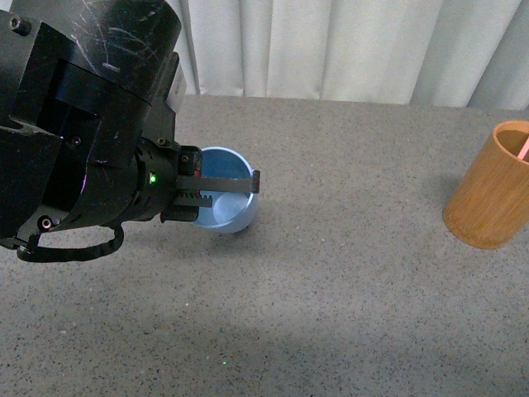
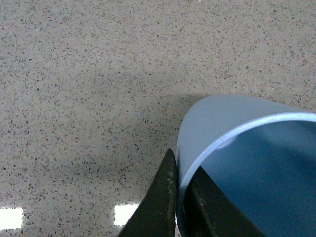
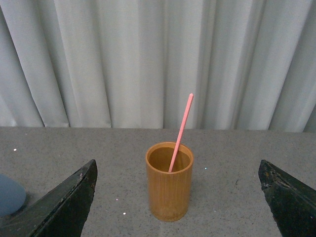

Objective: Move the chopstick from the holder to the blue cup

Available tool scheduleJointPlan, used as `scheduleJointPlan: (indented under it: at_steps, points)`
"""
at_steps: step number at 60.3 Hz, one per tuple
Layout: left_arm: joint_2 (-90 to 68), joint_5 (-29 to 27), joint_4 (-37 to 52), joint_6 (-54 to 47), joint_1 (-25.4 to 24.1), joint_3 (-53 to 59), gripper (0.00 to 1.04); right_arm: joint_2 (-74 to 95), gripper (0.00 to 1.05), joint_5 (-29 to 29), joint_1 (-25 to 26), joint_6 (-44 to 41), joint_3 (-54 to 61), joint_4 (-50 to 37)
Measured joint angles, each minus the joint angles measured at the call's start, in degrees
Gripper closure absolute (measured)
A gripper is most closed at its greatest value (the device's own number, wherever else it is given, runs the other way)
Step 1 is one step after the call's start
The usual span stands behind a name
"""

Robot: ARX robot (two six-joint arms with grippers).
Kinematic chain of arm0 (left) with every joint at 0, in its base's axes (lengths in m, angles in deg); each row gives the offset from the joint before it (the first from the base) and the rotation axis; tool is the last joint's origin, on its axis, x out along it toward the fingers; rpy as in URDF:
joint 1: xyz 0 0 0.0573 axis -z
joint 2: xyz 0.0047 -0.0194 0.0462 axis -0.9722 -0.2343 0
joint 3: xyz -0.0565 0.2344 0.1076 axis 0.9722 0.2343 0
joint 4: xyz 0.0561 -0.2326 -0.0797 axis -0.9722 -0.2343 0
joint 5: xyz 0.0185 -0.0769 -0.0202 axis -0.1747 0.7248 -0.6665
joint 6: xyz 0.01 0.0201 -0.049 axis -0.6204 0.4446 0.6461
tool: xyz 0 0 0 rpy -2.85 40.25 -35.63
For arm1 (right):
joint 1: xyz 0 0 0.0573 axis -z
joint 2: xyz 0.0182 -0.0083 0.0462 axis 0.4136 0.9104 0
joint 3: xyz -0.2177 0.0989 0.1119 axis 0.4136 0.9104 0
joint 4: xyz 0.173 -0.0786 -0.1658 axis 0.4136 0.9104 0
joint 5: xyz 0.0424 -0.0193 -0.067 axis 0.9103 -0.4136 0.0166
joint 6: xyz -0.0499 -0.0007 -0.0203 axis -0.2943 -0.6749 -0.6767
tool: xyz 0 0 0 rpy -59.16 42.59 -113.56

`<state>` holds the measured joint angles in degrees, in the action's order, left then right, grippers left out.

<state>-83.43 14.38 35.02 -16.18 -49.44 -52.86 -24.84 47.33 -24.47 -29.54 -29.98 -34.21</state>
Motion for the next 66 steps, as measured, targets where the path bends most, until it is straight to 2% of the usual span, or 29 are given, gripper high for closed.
scheduleJointPlan:
  at_steps: [63,66]
  points:
    - [-0.6,-2.3,-2.2,-2.5,0.2,-0.6,1.01,0.0,0.10,0.0,0.0,0.0,0.0,0.0]
    - [-0.6,-2.3,-2.3,-2.5,0.2,-0.6,0.97,0.0,0.10,0.0,0.0,0.0,0.0,0.0]
